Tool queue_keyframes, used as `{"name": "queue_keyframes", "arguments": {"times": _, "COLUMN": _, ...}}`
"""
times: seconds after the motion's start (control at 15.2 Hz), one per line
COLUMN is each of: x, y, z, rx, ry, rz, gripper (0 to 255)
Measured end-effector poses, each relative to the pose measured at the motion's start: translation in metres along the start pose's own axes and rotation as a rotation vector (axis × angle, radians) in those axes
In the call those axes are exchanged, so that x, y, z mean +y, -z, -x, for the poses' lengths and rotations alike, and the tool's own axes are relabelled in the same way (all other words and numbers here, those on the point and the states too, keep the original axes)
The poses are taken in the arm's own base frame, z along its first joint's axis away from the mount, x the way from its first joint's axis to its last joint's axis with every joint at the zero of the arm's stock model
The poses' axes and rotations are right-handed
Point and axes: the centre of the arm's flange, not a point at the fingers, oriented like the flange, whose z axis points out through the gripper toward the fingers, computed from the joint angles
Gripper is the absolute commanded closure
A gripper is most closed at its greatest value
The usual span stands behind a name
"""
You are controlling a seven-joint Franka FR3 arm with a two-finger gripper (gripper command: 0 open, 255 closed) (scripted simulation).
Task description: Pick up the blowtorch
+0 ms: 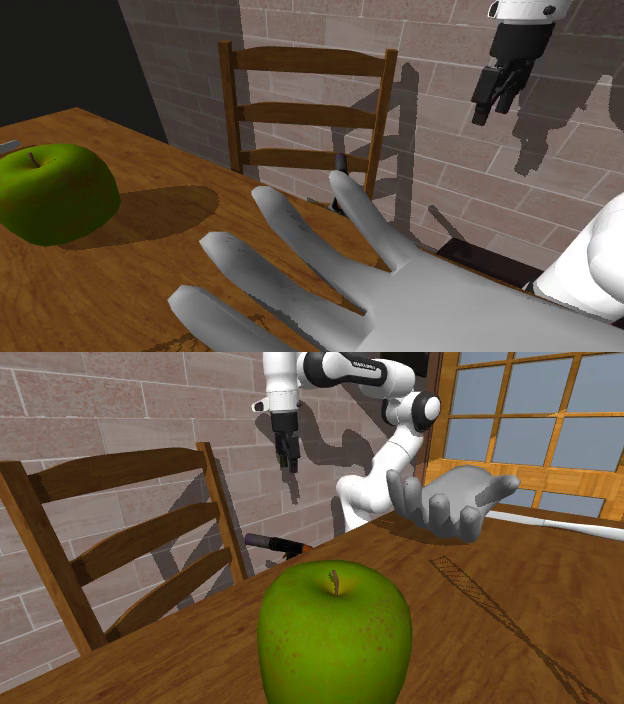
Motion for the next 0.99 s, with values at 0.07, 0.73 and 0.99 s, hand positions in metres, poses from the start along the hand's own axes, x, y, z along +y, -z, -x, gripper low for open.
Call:
{"name": "queue_keyframes", "arguments": {"times": 0.07, "x": 0.000, "y": 0.000, "z": 0.000, "rx": 0.000, "ry": 0.000, "rz": 0.000, "gripper": 0}}
{"name": "queue_keyframes", "arguments": {"times": 0.73, "x": -0.114, "y": -0.029, "z": -0.014, "rx": 0.038, "ry": -0.247, "rz": -0.009, "gripper": 0}}
{"name": "queue_keyframes", "arguments": {"times": 0.99, "x": -0.160, "y": -0.042, "z": -0.029, "rx": 0.055, "ry": -0.360, "rz": -0.013, "gripper": 0}}
